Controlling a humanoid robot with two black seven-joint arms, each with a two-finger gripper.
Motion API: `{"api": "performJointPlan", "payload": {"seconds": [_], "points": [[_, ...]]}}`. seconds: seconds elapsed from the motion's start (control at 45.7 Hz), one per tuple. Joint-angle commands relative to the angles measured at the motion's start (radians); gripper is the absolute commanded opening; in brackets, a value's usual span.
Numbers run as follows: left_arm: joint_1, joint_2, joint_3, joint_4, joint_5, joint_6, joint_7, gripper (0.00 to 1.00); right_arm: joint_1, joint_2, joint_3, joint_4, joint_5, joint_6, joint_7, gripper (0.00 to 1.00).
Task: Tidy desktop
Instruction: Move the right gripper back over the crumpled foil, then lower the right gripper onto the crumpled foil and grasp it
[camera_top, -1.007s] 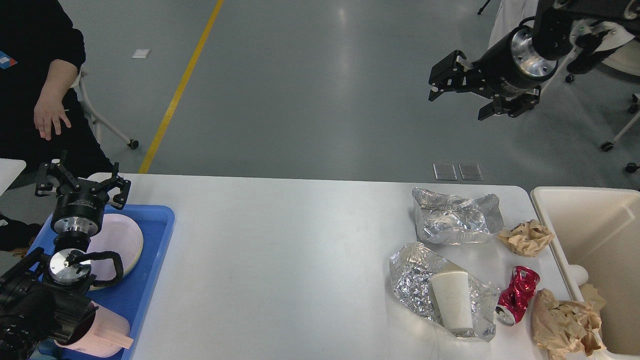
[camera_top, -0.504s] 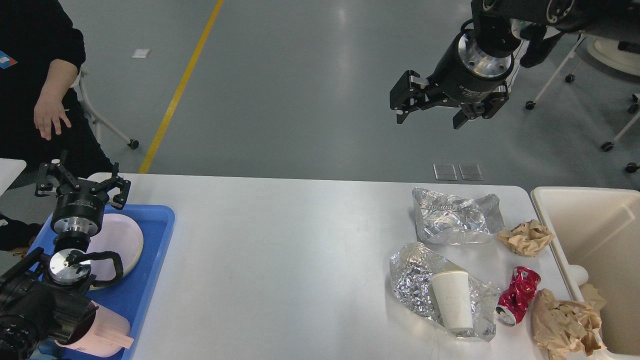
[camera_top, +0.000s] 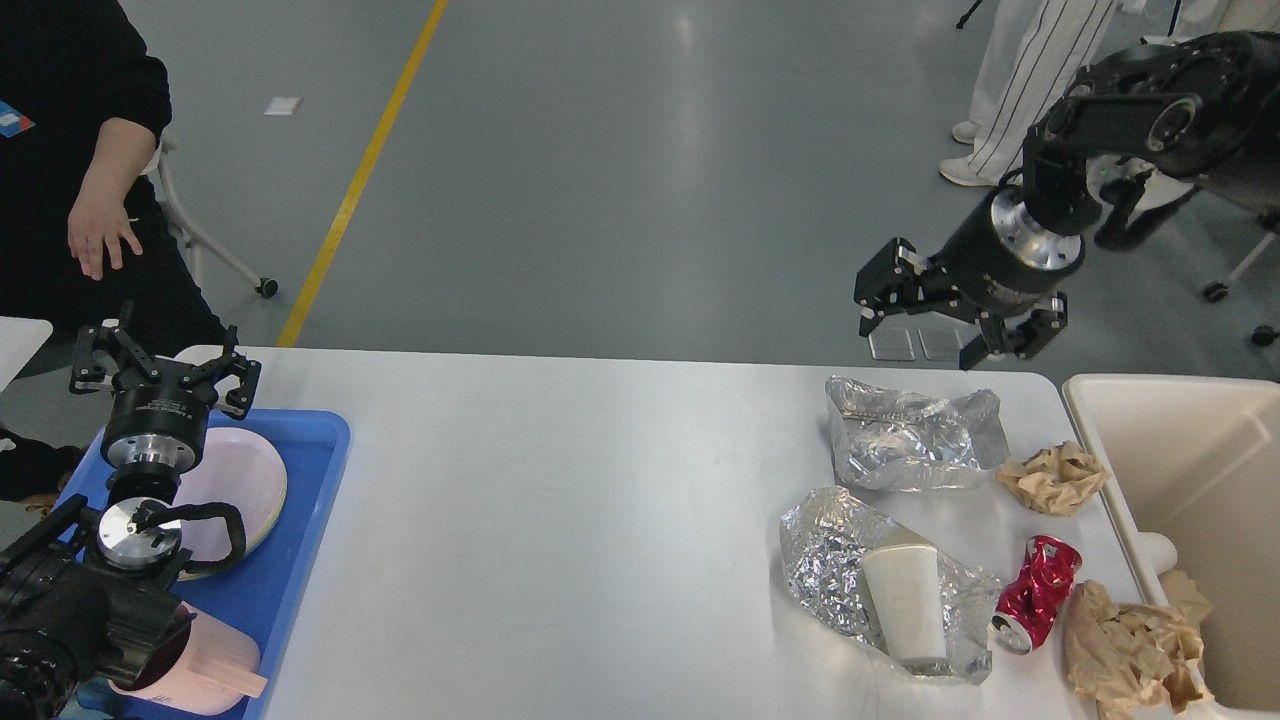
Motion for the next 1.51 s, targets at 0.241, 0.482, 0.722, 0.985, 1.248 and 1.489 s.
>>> {"api": "performJointPlan", "payload": {"seconds": [0.241,0.482,0.722,0.985,1.248,1.489], "points": [[-0.001,0.000,0.000,0.000,0.000,0.000,0.000,0.96,-0.326,-0.025,0.036,-0.028,0.161,-0.464,-0.007,1.00],[-0.001,0.000,0.000,0.000,0.000,0.000,0.000,0.96,-0.384,-0.033,0.095,-0.062,0.162,-0.506,-0.007,1.00],[0.000,-0.001,0.000,0.000,0.000,0.000,0.000,0.96,-0.491,-0.024,0.147,-0.144,0.172,-0.632,-0.007,1.00],[0.000,0.000,0.000,0.000,0.000,0.000,0.000,0.96,-0.564,-0.012,0.190,-0.204,0.172,-0.667,-0.007,1.00],[0.000,0.000,0.000,0.000,0.000,0.000,0.000,0.96,-0.636,-0.010,0.228,-0.247,0.176,-0.708,-0.007,0.99],[0.000,0.000,0.000,0.000,0.000,0.000,0.000,0.96,-0.720,0.002,0.288,-0.302,0.204,-0.768,-0.007,0.99]]}}
